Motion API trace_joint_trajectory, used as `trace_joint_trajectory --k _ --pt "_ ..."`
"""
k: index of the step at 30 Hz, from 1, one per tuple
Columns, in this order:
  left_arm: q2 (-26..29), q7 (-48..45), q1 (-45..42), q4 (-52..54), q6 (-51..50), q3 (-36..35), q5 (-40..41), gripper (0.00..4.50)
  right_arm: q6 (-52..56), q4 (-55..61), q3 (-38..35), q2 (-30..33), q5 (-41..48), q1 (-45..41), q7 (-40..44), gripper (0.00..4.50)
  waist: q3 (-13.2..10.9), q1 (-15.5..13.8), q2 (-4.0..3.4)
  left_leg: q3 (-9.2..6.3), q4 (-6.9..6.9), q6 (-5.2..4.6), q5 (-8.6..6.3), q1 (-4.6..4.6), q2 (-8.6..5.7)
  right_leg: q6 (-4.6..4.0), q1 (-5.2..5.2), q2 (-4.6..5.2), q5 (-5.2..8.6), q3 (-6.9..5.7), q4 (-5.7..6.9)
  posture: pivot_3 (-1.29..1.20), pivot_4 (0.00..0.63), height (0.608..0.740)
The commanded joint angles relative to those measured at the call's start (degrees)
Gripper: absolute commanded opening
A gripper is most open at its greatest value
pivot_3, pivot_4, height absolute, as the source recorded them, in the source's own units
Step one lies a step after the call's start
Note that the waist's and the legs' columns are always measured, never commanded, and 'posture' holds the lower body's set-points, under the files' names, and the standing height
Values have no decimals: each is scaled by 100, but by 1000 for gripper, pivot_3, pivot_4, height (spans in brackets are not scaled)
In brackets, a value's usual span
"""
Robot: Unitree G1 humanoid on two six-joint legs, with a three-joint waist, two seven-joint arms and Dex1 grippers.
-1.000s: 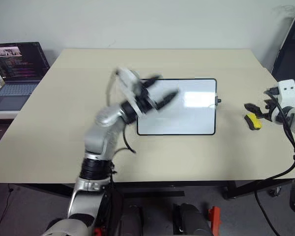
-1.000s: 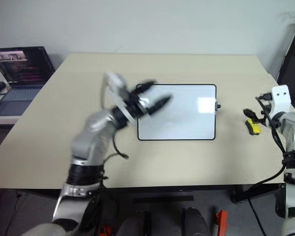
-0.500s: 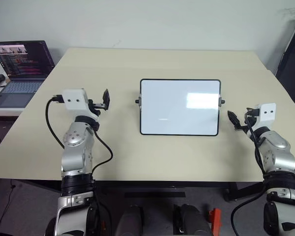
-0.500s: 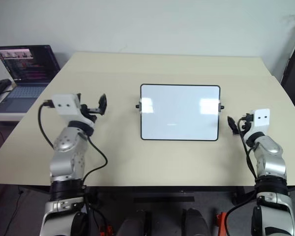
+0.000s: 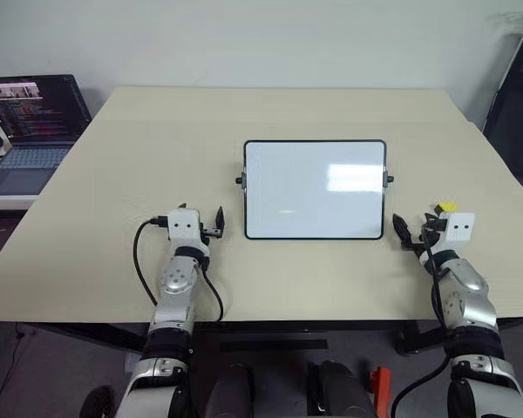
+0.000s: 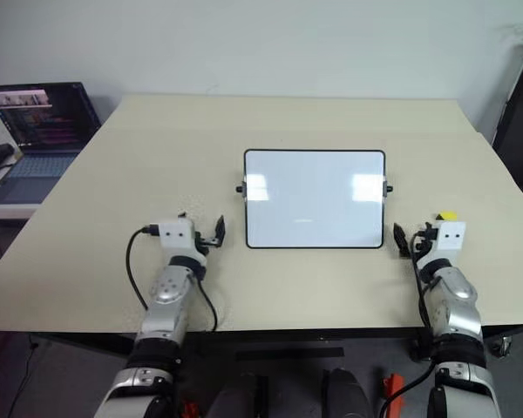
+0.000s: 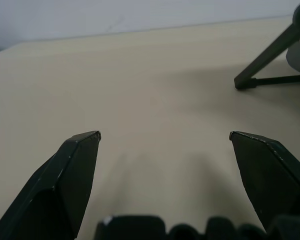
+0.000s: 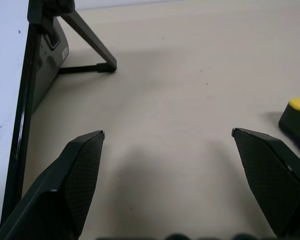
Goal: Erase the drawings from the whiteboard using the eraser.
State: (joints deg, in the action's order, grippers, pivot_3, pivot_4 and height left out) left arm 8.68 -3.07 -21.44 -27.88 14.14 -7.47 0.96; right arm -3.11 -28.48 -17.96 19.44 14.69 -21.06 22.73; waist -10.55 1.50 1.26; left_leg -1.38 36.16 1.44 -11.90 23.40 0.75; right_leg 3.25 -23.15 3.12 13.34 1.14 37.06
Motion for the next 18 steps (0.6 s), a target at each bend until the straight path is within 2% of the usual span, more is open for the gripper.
trace_joint_trajectory --k 1,18 --pt "23 59 -138 -16 216 6 -36 4500 -256 81 -21 -31 -20 -40 -140 4482 0 1 0 0 0 0 0 0 0 0 0 0 0 0 0 0 150 740" --pt "244 13 -383 18 286 -246 286 4500 -389 172 243 -359 -62 -181 -502 4482 0 12 0 0 0 0 0 0 0 0 0 0 0 1 0 0 150 740"
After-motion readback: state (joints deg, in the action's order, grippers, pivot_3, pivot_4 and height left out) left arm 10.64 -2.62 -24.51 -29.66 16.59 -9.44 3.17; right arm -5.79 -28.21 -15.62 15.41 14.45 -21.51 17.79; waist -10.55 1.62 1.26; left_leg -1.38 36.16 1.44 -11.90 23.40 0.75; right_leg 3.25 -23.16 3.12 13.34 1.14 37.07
